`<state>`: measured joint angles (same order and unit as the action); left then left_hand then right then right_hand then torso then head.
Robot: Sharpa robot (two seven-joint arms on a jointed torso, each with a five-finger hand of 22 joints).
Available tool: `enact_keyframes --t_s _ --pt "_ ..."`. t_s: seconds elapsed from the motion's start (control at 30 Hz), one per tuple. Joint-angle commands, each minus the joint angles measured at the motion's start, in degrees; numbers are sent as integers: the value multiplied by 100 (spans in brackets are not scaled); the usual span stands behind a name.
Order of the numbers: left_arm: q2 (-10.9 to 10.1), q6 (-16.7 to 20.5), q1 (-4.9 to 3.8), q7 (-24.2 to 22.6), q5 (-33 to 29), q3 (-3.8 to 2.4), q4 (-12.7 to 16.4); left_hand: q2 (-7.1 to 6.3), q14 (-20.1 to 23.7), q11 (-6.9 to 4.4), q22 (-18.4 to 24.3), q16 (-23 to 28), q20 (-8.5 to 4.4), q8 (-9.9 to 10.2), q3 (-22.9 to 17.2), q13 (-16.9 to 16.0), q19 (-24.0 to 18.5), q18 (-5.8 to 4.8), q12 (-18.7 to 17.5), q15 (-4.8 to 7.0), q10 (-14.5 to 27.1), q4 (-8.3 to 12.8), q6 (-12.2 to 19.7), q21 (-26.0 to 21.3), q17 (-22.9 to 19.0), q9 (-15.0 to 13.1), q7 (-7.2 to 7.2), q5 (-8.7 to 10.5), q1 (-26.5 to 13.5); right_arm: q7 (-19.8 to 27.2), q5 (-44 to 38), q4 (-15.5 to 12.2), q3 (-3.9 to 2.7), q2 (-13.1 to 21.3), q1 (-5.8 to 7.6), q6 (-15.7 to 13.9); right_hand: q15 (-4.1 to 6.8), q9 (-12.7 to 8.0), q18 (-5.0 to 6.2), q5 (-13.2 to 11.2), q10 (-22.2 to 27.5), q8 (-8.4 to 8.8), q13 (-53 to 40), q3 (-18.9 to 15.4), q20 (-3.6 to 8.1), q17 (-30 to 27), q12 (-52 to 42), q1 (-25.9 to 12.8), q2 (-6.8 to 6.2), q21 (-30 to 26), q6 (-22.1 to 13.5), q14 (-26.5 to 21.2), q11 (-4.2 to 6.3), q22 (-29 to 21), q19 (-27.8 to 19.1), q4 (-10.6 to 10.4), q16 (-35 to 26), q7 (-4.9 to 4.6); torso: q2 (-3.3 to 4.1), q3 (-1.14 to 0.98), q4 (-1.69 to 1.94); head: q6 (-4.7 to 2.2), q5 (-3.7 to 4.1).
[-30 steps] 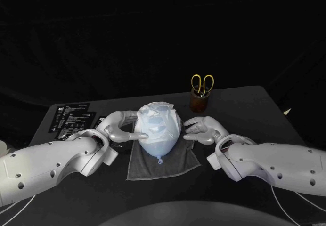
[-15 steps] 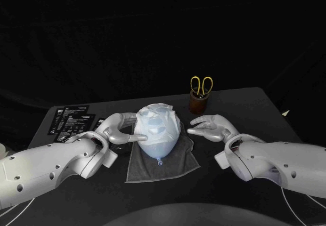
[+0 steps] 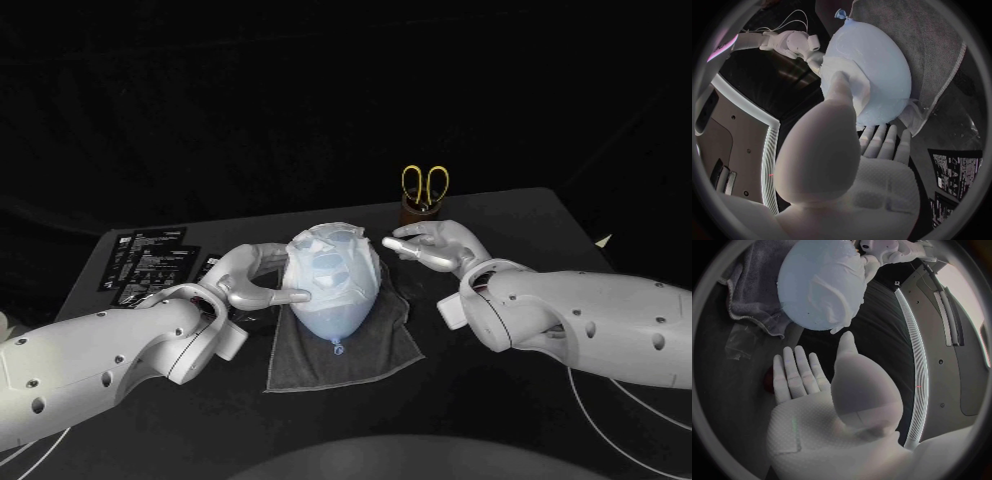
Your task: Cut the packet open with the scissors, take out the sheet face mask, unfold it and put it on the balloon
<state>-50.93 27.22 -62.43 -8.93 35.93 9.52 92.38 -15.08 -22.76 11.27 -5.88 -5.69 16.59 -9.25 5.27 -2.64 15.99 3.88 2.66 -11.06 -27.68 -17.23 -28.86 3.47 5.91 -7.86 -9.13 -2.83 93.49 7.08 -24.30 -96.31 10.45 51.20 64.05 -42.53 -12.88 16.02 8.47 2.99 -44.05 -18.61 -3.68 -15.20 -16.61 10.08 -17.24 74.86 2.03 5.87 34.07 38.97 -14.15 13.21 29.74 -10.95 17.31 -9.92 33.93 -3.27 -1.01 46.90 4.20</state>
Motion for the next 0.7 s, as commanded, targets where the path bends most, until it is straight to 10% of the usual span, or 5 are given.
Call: enact_keyframes --t_s 0.03,0.7 --pt "14 -136 11 10 -30 11 18 -8 -47 -2 -4 -26 0 -37 -24 -5 24 67 1 -10 -38 1 -27 28 5 -4 -421 -14 46 -118 74 94 -2 -110 11 144 -13 -11 -114 -26 73 28 0 -38 -5 -20 45 28 -106 -34 -20 -67 -12 -30 -81 -72 -33 -721 -2 4 8 12 8" --pt "-11 -144 11 18 -45 10 28 -2 -46 0 -4 -24 1 -42 -31 -6 28 67 2 -9 -45 1 -38 29 4 -8 -424 -14 41 -371 -189 320 2 -483 -44 339 -38 -57 -145 -24 172 4 -14 136 -3 -60 16 359 -420 -63 -59 -207 -25 -104 -214 -439 37 -724 -12 -7 -12 33 -9"
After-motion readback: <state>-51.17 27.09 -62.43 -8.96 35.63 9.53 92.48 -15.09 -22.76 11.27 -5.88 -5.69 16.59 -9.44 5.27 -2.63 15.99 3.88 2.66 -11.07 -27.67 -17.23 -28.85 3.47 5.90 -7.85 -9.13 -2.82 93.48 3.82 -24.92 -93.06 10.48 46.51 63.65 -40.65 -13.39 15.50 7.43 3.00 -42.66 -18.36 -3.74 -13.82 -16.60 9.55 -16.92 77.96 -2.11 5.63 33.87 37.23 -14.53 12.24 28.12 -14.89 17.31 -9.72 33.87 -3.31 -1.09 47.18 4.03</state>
